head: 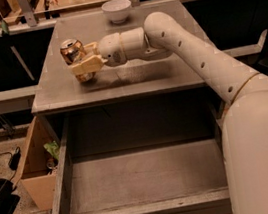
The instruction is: Place orange can upright
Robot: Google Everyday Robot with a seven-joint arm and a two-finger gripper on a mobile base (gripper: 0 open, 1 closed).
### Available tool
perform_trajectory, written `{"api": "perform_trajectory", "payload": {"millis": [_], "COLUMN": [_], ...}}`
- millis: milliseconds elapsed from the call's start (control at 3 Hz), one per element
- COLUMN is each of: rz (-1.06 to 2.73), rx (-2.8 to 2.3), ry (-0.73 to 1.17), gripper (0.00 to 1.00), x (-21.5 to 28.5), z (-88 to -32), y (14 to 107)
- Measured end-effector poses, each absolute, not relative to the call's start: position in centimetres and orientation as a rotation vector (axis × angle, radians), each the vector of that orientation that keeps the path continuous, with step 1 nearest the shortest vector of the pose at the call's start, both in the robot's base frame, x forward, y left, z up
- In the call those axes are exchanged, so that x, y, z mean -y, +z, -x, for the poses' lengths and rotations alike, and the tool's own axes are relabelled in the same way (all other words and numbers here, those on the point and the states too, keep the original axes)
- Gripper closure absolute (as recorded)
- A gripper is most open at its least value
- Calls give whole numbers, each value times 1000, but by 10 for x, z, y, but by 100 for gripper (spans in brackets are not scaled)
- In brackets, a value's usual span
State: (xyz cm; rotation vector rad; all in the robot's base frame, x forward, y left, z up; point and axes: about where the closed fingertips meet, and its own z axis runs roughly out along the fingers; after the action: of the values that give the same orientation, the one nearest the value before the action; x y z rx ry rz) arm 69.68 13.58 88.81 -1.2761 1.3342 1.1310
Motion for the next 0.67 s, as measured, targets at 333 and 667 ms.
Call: {"api": "perform_trajectory", "payload": {"millis": [333, 667], "rz": [1281, 1284], "rx": [-1332, -1330], "ry": [1132, 1137], "gripper": [82, 59], "x": [-139, -142], "z": [-696, -695], "y": [888, 888]}}
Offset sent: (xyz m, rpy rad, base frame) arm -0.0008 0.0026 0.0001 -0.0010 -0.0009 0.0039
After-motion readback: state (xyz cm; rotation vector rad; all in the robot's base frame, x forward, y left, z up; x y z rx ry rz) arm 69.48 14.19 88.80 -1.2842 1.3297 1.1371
